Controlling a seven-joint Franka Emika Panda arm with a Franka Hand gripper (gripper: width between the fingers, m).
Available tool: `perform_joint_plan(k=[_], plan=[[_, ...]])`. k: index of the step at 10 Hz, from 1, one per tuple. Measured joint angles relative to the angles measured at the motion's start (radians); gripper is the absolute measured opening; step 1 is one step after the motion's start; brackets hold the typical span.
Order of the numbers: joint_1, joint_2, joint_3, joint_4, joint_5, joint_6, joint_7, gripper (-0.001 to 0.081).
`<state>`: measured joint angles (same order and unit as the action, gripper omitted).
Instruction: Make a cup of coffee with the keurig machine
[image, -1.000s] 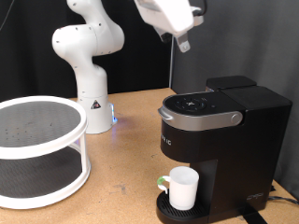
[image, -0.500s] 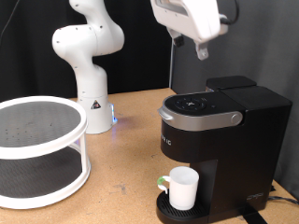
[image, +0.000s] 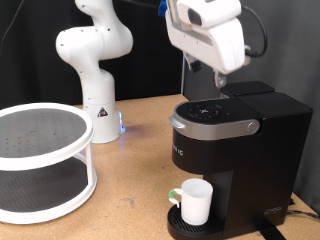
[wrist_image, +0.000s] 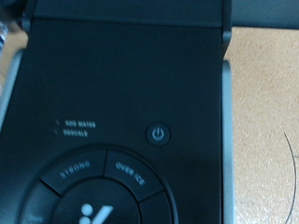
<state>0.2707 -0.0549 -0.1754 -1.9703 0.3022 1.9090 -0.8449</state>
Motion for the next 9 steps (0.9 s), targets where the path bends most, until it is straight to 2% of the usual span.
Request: perform_joint_plan(k=[3,4,5,6,7,8,9], plan=[[0.0,-0.004,0.016,-0.088,-0.025,0.11,-0.037,0.0405],[0.0,-0.005,0.019,-0.109,-0.024,0.131,-0.054,0.0405],[0.001,-0.007,0.02,-0.128,-0.018,0.151,-0.071,0.0221],[0.001,-0.01,0.021,-0.143,-0.013,0.165,-0.081,0.0221],[0.001,-0.014,0.024,-0.16,0.0,0.196,-0.093,0.009],[0.001,-0.022,0.028,-0.182,0.019,0.24,-0.105,0.0019],[0.002,-0.032,0.034,-0.205,0.039,0.287,-0.116,0.0019]])
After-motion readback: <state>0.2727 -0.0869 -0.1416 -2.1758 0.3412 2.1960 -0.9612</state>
